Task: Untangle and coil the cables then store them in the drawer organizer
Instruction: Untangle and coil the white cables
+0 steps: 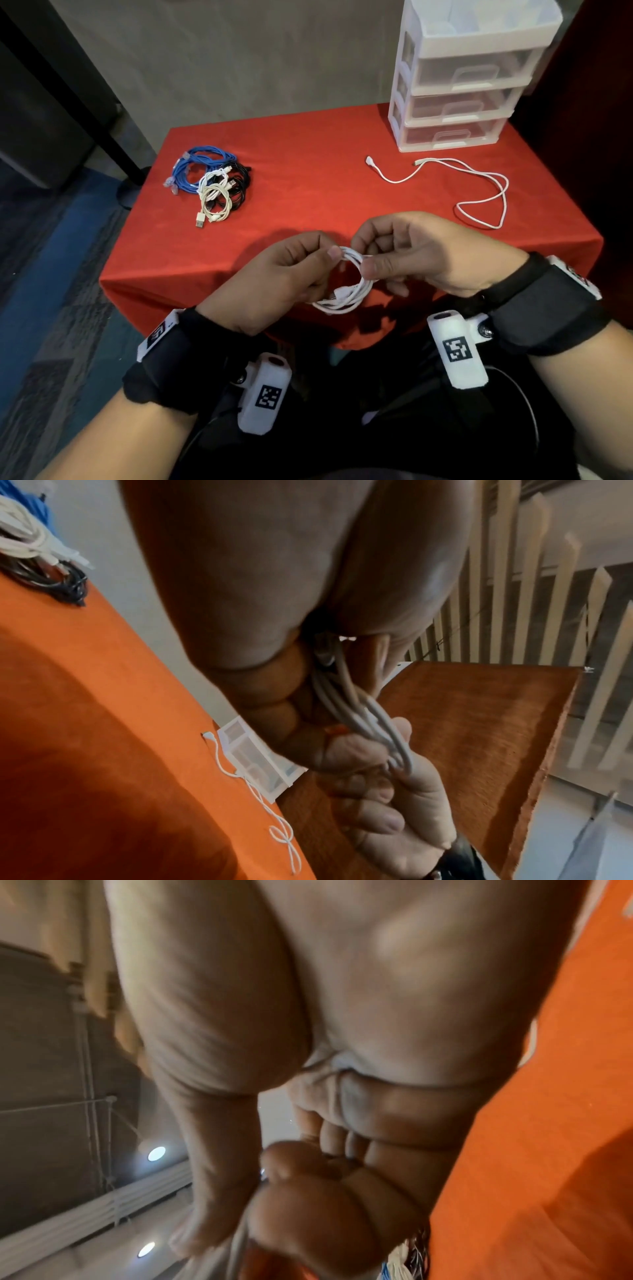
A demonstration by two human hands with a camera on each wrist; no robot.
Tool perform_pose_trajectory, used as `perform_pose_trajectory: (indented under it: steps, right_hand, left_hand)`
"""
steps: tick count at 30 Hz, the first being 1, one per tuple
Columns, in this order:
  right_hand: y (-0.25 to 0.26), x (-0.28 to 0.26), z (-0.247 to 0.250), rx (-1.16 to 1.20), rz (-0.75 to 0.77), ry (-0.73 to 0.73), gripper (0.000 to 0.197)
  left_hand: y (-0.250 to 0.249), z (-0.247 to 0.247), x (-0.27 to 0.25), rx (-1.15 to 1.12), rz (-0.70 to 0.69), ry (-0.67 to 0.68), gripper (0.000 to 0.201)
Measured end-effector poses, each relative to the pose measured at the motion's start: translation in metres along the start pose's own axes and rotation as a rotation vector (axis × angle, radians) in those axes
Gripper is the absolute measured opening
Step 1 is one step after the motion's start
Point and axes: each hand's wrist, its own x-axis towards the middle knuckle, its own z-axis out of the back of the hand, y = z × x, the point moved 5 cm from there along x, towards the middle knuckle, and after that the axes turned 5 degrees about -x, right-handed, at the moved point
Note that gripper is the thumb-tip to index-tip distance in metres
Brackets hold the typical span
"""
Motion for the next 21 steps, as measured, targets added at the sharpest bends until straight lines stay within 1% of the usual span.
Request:
perform_pose_trajectory:
  steps: [1,3,5,7,10,12,13,14,17,18,19,21]
  right_hand:
    - [0.000,0.000,0.001,-0.064,0.000,-0.008,0.028]
    - [0.001,0.000,0.006,-0.138,0.020,-0.082,0.024]
    - [0.001,-0.001,0.010,-0.111,0.066,-0.176,0.022]
    - [-0.002,-0.003,0.012,-0.136,0.083,-0.215,0.022]
    - [-0.010,-0.007,0.009,-0.283,0.043,-0.168,0.014]
    - [-0.016,-0.010,0.006,-0.333,0.001,-0.154,0.018]
    - [-0.019,-0.011,0.005,-0.317,-0.013,-0.164,0.021]
    - [-0.022,-0.011,0.004,-0.238,-0.026,-0.179,0.022]
    - [-0.032,-0.009,-0.008,0.264,-0.083,-0.206,0.018]
    - [-0.033,-0.008,-0.012,0.393,-0.095,-0.221,0.017]
    - [-0.034,-0.006,-0.015,0.480,-0.094,-0.246,0.015]
    - [-0.034,-0.002,-0.017,0.559,-0.060,-0.291,0.013]
  left_hand:
    - [0.001,0.001,0.000,0.005,0.009,-0.003,0.021]
    - [0.001,0.003,0.000,-0.064,0.045,-0.008,0.021]
    - [0.000,0.005,0.000,-0.165,0.099,-0.029,0.021]
    - [-0.001,0.006,0.001,-0.193,0.102,-0.057,0.020]
    - [-0.001,0.011,0.004,-0.108,0.040,-0.151,0.020]
    - [0.003,0.016,0.005,0.039,-0.008,-0.224,0.023]
    - [0.005,0.019,0.005,0.127,-0.033,-0.257,0.026]
    - [0.006,0.021,0.005,0.205,-0.057,-0.287,0.027]
    - [0.009,0.021,0.005,0.380,-0.156,-0.385,0.023]
    - [0.009,0.018,0.006,0.431,-0.194,-0.408,0.021]
    - [0.010,0.015,0.007,0.471,-0.223,-0.425,0.019]
    - [0.016,0.009,0.008,0.489,-0.227,-0.433,0.019]
